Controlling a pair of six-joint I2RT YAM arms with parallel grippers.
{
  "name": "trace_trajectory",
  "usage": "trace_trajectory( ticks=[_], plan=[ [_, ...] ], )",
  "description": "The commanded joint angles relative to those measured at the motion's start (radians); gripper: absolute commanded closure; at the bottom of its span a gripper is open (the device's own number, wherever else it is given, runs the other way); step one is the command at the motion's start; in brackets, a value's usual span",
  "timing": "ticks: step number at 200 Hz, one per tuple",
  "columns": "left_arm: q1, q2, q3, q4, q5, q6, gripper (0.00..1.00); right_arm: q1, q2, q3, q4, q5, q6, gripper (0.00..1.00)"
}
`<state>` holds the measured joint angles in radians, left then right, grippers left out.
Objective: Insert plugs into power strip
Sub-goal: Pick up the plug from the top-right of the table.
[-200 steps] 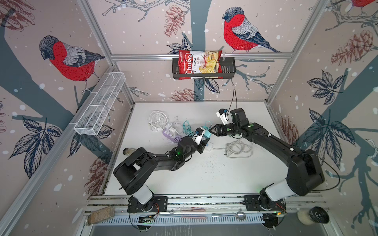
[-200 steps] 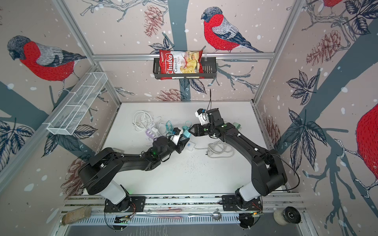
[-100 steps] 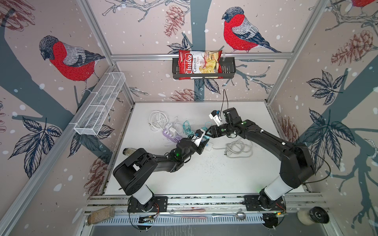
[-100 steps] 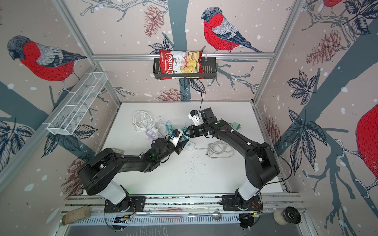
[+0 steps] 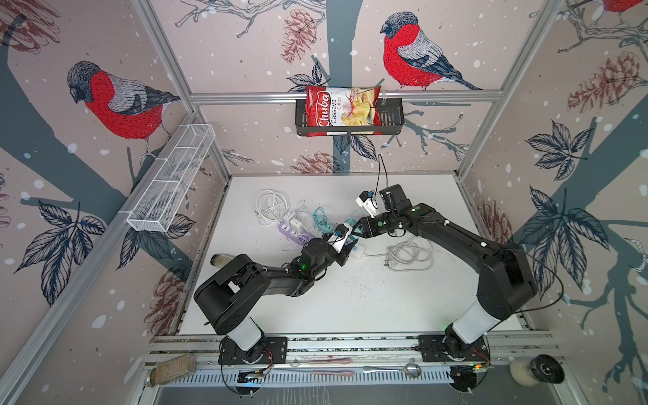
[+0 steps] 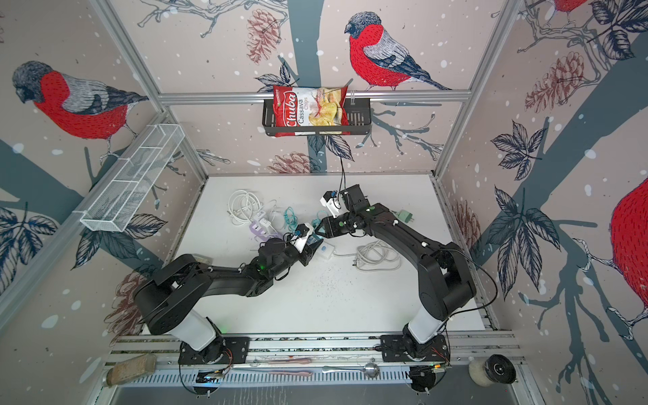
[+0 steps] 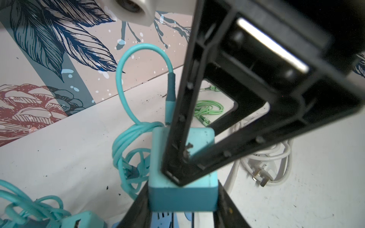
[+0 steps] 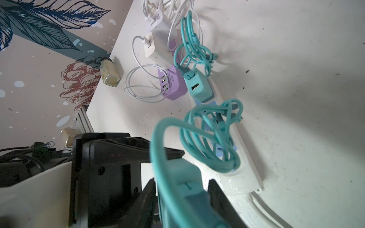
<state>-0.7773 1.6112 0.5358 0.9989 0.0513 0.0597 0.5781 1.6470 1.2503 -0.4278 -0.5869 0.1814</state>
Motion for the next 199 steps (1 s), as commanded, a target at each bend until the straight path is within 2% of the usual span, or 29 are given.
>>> trace_trajectory(
  ticks=[1,22,70,104,134,163,199],
  plan=[
    [-0.001,0.000,-0.003,0.072,0.002,0.013,0.91,0.002,-0.006,-0.010,-0.013,-0.023,-0.020,0.56],
    [-0.002,0.004,-0.001,0.071,0.005,0.014,0.92,0.002,-0.009,-0.006,-0.014,-0.025,-0.019,0.60],
    [-0.004,0.007,-0.004,0.072,0.004,0.014,0.92,0.001,-0.007,0.017,-0.025,-0.038,-0.028,0.60],
    [-0.003,0.014,-0.004,0.074,0.004,0.014,0.92,0.003,-0.007,0.014,-0.032,-0.040,-0.031,0.72],
    [-0.004,0.020,-0.001,0.078,0.001,0.011,0.92,0.006,-0.010,0.009,-0.035,-0.039,-0.035,0.88],
    [-0.004,0.019,0.001,0.076,-0.017,0.007,0.86,0.011,-0.017,0.010,-0.040,-0.029,-0.038,0.97],
    [-0.004,0.007,0.010,0.042,-0.052,-0.007,0.67,0.011,-0.035,0.024,-0.029,0.022,-0.029,1.00]
  ],
)
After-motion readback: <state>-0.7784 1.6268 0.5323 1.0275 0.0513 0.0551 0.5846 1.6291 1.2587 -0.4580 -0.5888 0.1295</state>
